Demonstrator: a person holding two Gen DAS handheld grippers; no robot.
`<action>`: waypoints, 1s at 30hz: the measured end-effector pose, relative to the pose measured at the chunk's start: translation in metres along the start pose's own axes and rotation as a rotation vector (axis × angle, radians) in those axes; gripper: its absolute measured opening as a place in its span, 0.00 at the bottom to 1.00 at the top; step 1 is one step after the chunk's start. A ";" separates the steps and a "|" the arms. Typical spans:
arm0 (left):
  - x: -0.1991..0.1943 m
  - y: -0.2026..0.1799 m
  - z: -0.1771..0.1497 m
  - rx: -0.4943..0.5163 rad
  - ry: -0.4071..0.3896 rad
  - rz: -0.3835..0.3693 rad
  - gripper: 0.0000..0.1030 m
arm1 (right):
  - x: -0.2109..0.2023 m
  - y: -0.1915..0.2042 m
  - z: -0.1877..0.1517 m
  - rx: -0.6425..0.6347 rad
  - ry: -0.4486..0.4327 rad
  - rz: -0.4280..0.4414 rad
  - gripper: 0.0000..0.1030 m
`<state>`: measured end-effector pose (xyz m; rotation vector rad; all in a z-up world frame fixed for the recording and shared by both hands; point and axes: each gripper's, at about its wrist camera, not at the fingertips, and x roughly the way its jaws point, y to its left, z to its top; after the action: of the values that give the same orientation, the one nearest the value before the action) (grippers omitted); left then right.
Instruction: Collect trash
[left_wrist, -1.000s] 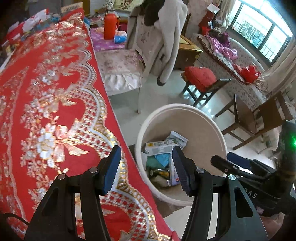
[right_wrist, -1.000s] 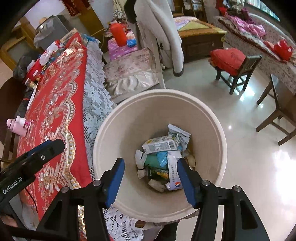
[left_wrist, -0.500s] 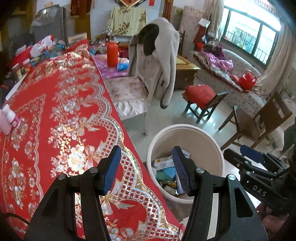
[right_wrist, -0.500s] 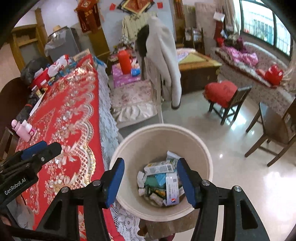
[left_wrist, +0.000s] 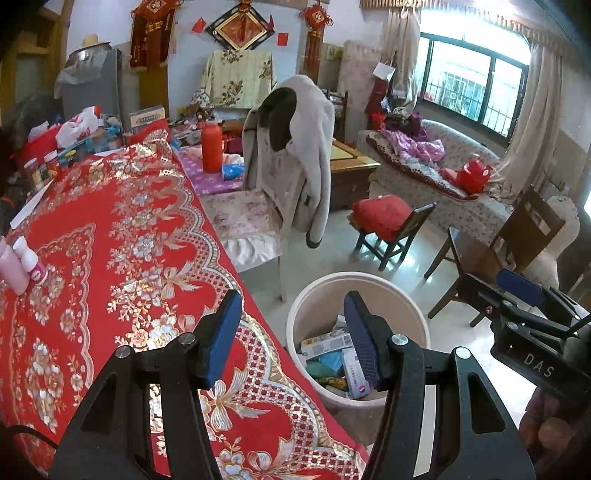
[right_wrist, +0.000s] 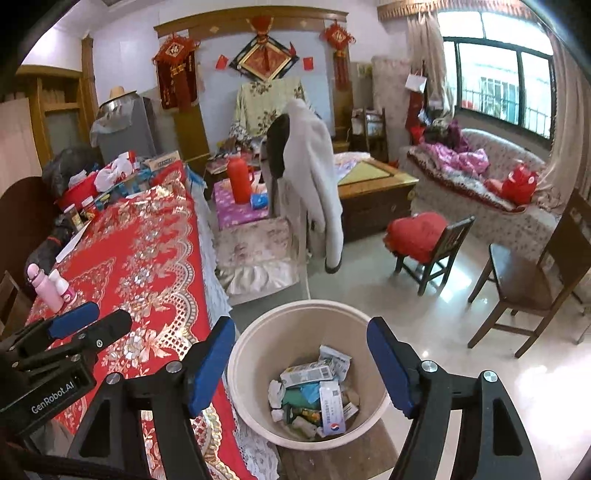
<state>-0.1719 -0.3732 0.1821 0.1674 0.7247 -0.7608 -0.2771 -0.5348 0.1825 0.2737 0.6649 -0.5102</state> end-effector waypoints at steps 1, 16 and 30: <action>-0.002 0.001 0.000 -0.002 -0.007 -0.003 0.55 | -0.002 0.001 0.000 0.000 -0.006 -0.002 0.70; -0.007 0.007 0.001 0.001 -0.030 0.000 0.55 | -0.012 0.005 0.000 0.006 -0.038 -0.025 0.74; -0.004 0.004 -0.002 0.018 -0.021 -0.003 0.55 | -0.011 0.006 0.001 0.009 -0.024 -0.024 0.74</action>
<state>-0.1720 -0.3671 0.1827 0.1747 0.6985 -0.7711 -0.2813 -0.5261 0.1908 0.2675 0.6433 -0.5387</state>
